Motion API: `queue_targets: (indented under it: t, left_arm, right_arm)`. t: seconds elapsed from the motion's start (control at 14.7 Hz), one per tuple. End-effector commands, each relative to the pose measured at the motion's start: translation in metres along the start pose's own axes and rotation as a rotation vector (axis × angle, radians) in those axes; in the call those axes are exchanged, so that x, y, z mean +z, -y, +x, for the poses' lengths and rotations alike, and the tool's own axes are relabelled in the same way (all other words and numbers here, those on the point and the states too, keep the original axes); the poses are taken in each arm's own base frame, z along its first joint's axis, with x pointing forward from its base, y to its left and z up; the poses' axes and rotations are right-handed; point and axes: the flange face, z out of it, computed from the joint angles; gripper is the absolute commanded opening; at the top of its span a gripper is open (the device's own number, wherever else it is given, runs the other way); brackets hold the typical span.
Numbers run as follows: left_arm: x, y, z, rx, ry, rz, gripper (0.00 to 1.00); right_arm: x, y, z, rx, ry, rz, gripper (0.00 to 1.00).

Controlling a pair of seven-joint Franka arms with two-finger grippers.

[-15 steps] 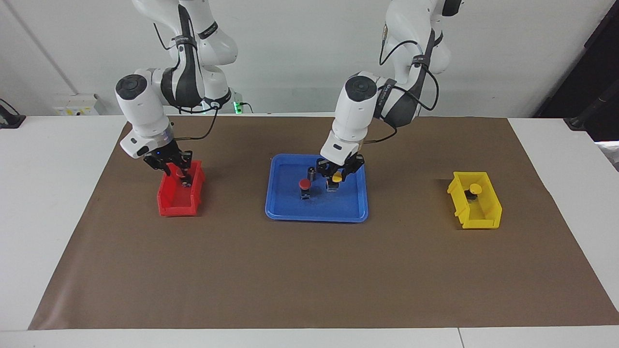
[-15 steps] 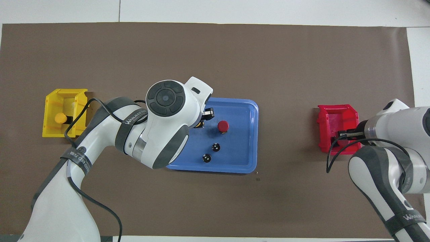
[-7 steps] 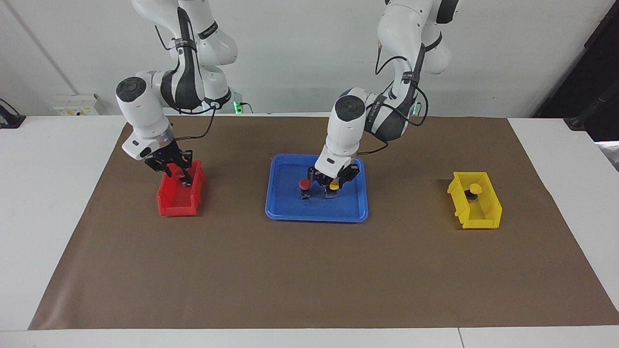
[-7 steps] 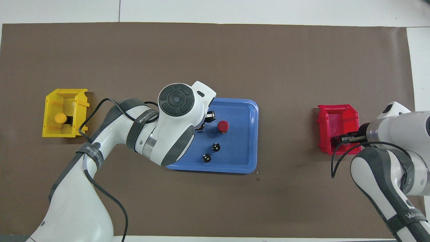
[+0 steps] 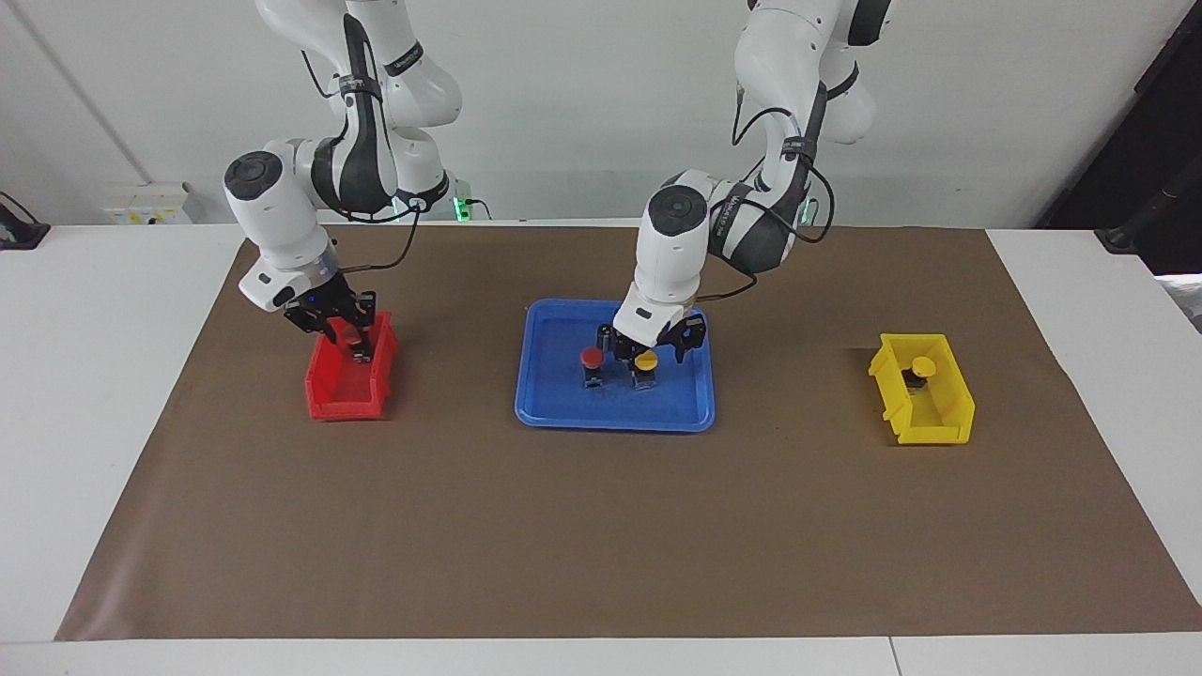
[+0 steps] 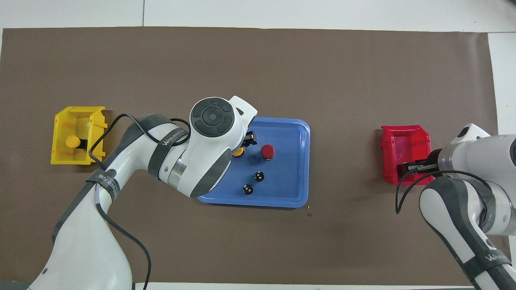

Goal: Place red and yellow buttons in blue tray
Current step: 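Place a yellow button in the tray while the right gripper grasps red button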

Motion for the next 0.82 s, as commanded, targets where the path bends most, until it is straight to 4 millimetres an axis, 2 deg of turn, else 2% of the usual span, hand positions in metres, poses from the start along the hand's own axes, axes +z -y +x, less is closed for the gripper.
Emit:
queue_targets:
  t: [0.0,0.14,0.27,0.41,0.55,0.68,0.75]
  left_arm:
    - [-0.045,0.061,0.023,0.028,0.0,0.045,1.0]
    - [-0.058,0.125,0.058,0.036,0.009,0.043,1.0]
    - [-0.065,0.209,0.098,0.063,0.013,0.033,1.0]
    - [-0.063,0.292,0.124,0.067,0.017,0.017,1.0]
    - [-0.056,0.371,0.139,0.089,0.001,-0.001,1.0]
    - [-0.037,0.422,0.139,0.104,-0.032,-0.02,1.0]
    - [-0.027,0.434,0.135,0.107,-0.043,-0.02,1.0]
  right_arm:
    - [0.003,0.001,-0.01,-0.021,-0.021,0.019,0.52]
    - [0.003,0.001,-0.01,-0.022,-0.022,0.019,0.44]
    - [0.003,0.001,-0.01,-0.022,-0.021,0.019,0.29]
    - [-0.002,0.001,-0.004,-0.026,-0.024,0.018,0.17]
    - [-0.03,0.001,0.021,-0.039,-0.001,0.021,0.17]
    - [-0.075,0.002,0.048,-0.05,0.019,0.023,0.17]
    - [-0.096,0.002,0.06,-0.05,0.033,0.024,0.17]
